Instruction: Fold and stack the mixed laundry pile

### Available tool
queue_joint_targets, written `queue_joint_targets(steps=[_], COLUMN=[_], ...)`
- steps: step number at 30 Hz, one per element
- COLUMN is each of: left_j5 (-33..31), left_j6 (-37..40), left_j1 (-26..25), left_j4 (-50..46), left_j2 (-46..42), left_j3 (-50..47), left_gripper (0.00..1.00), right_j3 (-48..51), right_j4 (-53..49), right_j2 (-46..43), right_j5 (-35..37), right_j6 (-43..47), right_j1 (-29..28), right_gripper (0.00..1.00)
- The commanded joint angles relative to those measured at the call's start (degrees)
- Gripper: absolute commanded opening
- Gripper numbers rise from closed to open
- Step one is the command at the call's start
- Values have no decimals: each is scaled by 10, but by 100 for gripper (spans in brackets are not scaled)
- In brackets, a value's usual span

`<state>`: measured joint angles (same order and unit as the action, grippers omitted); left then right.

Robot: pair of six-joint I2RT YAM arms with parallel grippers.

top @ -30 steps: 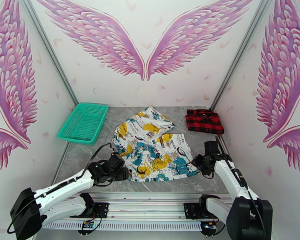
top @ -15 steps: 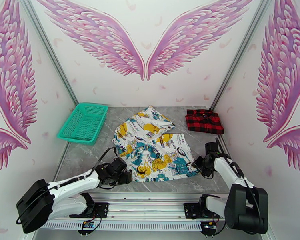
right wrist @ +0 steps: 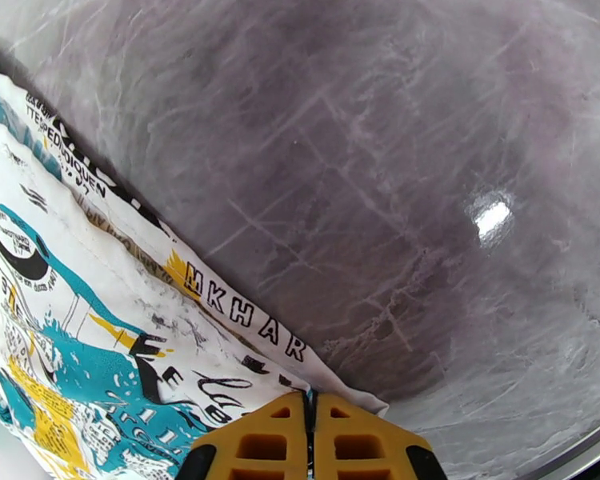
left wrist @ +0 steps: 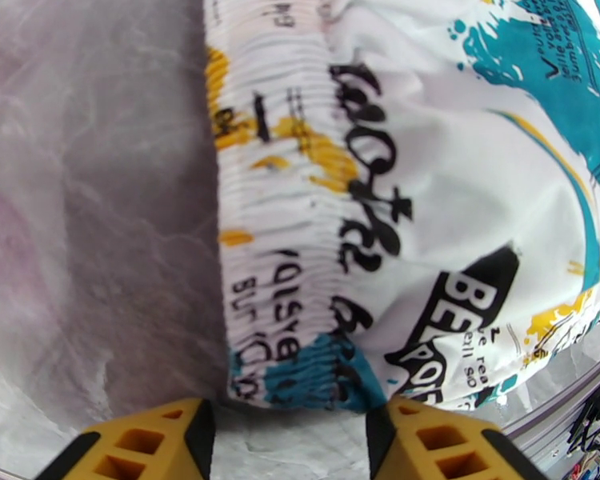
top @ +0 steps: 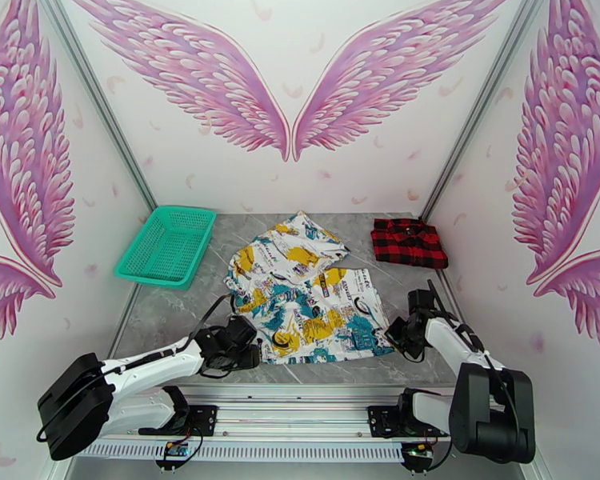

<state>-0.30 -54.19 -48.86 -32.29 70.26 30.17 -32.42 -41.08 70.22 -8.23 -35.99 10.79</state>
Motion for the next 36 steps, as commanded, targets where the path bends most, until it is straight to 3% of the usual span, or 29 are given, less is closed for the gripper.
queue_joint_targets(steps=[1,4,17,31,33,36], left_j5=[32,19,-25,-20,-22,-26], left_j6=[-1,6,13,26,28,36], left_j1=[-15,-15,-11,9,9,7], left_j4=[48,30,-66,25,27,18], left_j2=[21,22,-45,57,66,70], left_j3=[15,30,50,26,29,38], left_gripper=[49,45,48,53,50,38], right_j3=[2,0,-8,-1,-2,-2], right_j4=[10,8,-8,-1,-1,-1], right_j2=[-16,-24,-43,-47,-48,-52], right_j5=[3,-3,-10,-20,-22,-25], right_j6=[6,6,12,13,14,13], right_j1=[3,3,3,4,3,3], right_gripper=[0,0,0,0,0,0])
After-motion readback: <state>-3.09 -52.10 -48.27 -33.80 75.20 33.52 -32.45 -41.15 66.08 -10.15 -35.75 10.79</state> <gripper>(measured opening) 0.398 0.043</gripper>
